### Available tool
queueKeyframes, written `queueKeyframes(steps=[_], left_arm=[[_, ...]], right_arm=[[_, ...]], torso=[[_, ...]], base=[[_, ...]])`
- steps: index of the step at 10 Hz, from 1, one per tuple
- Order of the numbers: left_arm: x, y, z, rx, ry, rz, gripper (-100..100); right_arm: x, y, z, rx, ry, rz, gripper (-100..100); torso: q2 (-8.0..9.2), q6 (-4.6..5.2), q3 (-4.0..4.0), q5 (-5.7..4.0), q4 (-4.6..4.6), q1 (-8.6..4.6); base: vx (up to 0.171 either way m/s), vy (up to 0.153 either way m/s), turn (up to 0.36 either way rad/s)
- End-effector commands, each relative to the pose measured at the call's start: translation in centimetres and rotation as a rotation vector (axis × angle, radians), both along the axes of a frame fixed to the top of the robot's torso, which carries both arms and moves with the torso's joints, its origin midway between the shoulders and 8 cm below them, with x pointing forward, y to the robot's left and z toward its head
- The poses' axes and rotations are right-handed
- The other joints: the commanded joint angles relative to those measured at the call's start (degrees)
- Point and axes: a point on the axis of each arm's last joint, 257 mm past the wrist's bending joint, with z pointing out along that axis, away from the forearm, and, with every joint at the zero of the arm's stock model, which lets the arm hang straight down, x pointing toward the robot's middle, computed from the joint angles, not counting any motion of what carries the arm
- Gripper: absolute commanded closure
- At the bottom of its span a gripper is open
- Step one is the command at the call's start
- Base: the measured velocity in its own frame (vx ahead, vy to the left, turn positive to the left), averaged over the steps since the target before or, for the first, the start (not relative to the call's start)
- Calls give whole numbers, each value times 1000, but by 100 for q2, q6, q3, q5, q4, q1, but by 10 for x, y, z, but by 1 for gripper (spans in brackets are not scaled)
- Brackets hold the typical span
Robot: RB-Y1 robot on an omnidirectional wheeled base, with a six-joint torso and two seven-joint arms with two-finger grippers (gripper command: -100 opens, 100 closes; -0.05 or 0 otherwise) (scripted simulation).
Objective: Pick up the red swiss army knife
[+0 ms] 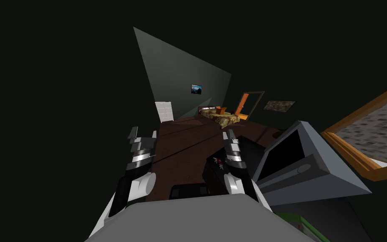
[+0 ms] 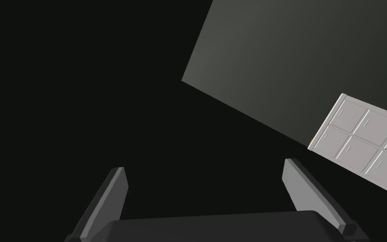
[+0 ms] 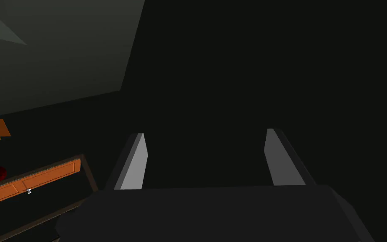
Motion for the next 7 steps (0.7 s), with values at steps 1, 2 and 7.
queueKeyframes(steps=[1,2,7], left_arm=[[0,0,0,0,0,0,0],[0,0,0,0,0,0,0],[0,0,0,0,0,0,0]], right_arm=[[8,-4,-14,-1,44,9,-100],[13,-8,-24,2,72,12,-100],[42,-35,-81,43,238,11,-100]], torso=[[0,0,0,0,0,0],[5,-1,2,1,1,4],[6,-1,3,0,1,1]], base=[[-16,16,71],[-30,25,89],[-22,15,85]])
